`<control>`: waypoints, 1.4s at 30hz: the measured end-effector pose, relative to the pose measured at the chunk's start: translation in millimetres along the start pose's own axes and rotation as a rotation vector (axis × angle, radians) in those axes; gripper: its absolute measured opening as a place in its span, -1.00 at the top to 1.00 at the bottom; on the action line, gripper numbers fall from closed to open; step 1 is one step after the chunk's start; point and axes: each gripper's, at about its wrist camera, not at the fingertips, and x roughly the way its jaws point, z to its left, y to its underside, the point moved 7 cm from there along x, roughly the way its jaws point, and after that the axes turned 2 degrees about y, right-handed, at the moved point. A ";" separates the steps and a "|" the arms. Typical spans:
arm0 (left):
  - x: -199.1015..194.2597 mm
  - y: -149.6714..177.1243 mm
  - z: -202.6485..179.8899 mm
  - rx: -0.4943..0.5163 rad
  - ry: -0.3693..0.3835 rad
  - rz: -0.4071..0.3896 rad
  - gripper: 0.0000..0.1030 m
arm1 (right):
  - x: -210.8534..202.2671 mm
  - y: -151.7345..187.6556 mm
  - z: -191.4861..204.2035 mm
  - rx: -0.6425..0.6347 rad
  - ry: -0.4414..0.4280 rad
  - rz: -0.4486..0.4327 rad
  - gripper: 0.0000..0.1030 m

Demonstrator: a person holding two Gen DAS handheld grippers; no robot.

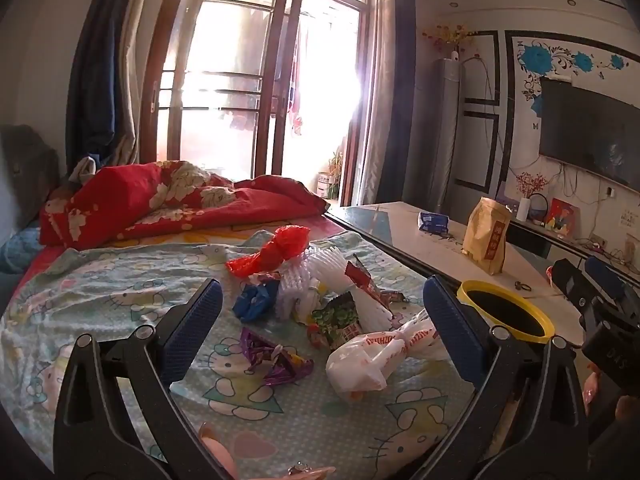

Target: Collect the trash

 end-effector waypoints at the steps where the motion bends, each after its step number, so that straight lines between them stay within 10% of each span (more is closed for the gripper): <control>1: -1.0 -0.4 1.8 0.000 0.001 -0.002 -0.79 | 0.7 0.3 0.0 0.001 -0.001 0.001 -0.88; 42: -4.4 -2.1 0.3 0.003 -0.003 0.000 -0.79 | 4.9 2.2 -5.1 0.032 -0.004 0.029 -0.88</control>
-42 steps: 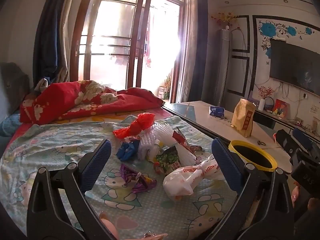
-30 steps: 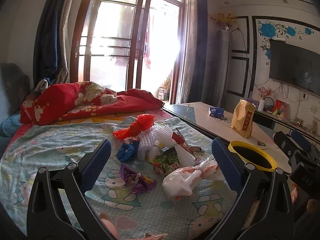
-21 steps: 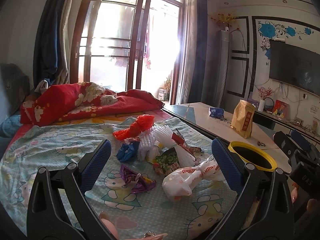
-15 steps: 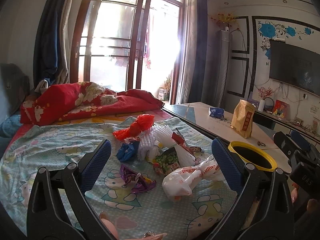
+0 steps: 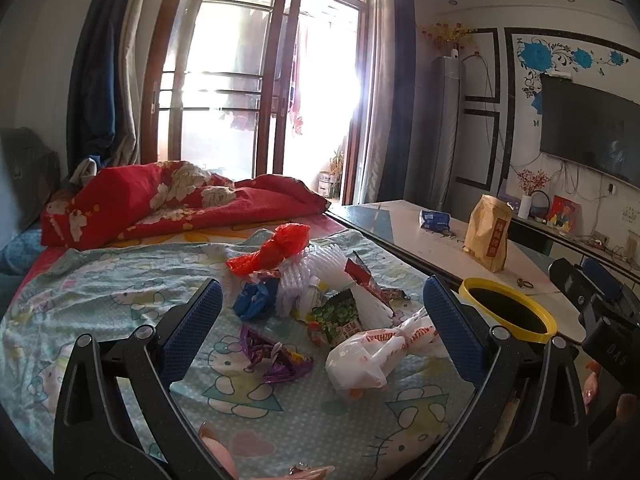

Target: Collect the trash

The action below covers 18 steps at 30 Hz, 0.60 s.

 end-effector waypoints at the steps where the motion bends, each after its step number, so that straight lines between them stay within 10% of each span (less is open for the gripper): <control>1: 0.0 -0.4 0.0 0.000 0.001 0.000 -0.79 | 0.7 0.7 0.0 0.001 -0.002 0.003 -0.88; 18: 5.9 3.6 5.2 -0.010 -0.016 0.009 -0.79 | 14.7 7.8 6.6 -0.010 -0.058 0.058 -0.88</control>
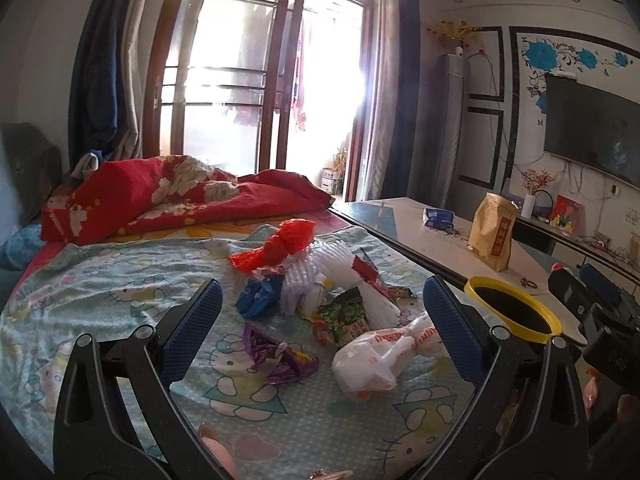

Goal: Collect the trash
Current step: 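Grasp the purple snack wrapper with the left tool while the right tool grasps the white plastic bag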

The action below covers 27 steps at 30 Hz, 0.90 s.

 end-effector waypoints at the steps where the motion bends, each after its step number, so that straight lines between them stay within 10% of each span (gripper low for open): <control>1: 0.5 -0.6 2.0 -0.005 -0.004 -0.001 -0.79 | 1.7 -0.4 2.4 -0.003 -0.011 0.005 -0.88; 19: 2.1 -25.9 83.9 -0.135 -0.164 -0.043 -0.79 | 42.6 -7.8 81.6 -0.064 -0.216 0.081 -0.88; 27: 35.1 -0.4 119.1 -0.245 -0.115 0.100 -0.79 | 79.1 6.8 74.5 -0.064 -0.178 0.174 -0.88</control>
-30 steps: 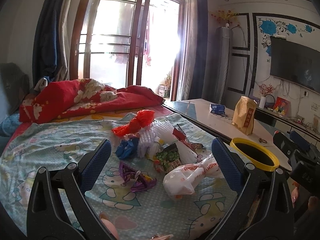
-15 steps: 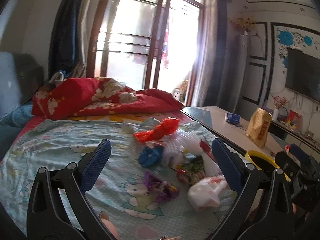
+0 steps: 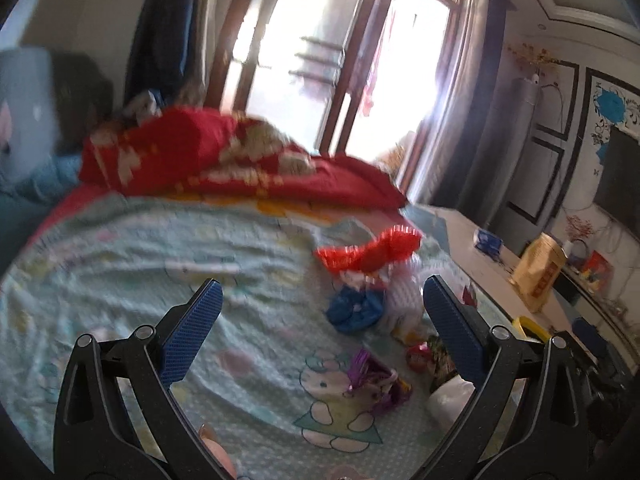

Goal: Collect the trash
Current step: 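Grasp the purple snack wrapper with the left tool while the right tool grasps the white plastic bag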

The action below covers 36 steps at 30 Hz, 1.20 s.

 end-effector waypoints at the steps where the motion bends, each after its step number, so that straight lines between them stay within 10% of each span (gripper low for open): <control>1: 6.0 3.2 1.4 0.003 -0.001 0.022 -0.79 | 3.6 2.2 -4.2 0.005 0.004 0.012 -0.88; 14: 74.4 64.3 -23.5 -0.058 0.172 0.310 -0.79 | 35.8 32.4 -59.6 0.107 0.005 0.168 -0.87; 18: 79.9 71.8 -28.2 -0.070 0.196 0.336 -0.79 | 44.8 40.7 -64.2 0.137 -0.037 0.224 -0.35; 22: 84.0 76.7 -31.0 -0.071 0.218 0.360 -0.46 | 51.1 49.1 -60.8 0.184 -0.113 0.289 0.14; 29: 87.1 89.0 -34.7 -0.052 0.231 0.409 0.24 | 38.8 42.8 -47.9 0.141 -0.140 0.274 0.32; 36: 74.2 84.6 -43.1 0.009 0.263 0.384 0.51 | 24.5 29.8 -46.3 0.128 -0.149 0.249 0.38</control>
